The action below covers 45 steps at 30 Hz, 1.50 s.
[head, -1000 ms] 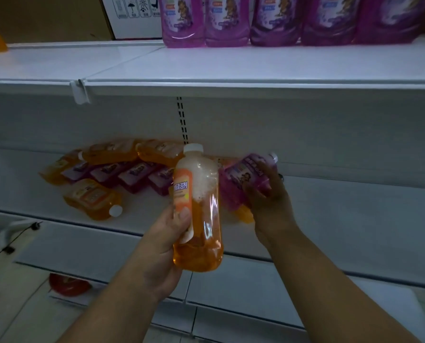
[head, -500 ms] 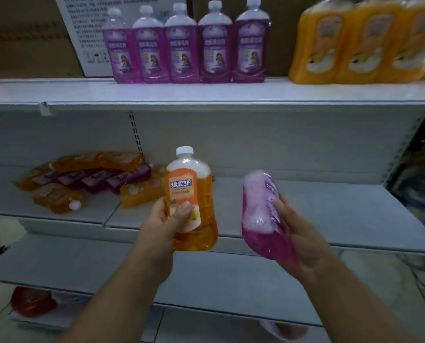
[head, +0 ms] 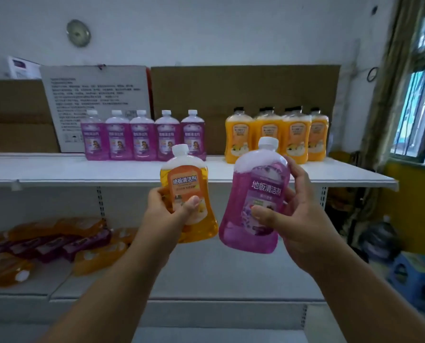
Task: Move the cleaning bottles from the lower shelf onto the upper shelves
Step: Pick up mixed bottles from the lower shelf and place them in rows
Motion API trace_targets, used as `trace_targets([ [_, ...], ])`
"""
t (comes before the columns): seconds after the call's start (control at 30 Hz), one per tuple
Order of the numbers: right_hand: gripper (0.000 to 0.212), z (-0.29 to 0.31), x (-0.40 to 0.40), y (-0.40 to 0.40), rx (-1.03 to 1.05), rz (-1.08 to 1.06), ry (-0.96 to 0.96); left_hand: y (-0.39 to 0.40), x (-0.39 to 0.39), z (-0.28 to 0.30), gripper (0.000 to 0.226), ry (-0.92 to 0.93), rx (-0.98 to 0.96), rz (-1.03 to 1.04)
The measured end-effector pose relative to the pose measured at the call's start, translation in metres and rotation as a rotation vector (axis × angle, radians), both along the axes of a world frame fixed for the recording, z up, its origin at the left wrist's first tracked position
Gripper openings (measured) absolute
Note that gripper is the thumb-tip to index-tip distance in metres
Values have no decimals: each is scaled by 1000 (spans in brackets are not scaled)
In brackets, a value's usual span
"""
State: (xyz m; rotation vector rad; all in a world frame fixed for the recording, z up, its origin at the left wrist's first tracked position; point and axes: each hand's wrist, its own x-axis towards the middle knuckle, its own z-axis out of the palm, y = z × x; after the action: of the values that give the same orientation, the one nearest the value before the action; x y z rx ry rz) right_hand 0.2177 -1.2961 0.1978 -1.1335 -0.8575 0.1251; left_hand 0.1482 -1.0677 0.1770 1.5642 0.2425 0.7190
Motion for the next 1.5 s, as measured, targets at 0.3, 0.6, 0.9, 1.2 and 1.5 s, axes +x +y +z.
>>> trace_targets([
  [0.3, 101, 58, 15, 80, 23, -128, -218, 86, 17, 67, 57, -115, 113, -1],
  [0.6, 106, 89, 50, 224, -120, -274, -317, 208, 3, 90, 84, -220, 163, 25],
  [0.9, 100, 110, 76, 391, -248, -166, -314, 301, -31, 100, 53, -226, 206, 173],
  [1.2, 102, 111, 81, 504, -452, -210, -343, 411, -41, 109, 66, -159, 134, 149],
  [1.5, 102, 98, 87, 555, -564, -406, -436, 520, -5, 114, 71, -101, 170, -62],
])
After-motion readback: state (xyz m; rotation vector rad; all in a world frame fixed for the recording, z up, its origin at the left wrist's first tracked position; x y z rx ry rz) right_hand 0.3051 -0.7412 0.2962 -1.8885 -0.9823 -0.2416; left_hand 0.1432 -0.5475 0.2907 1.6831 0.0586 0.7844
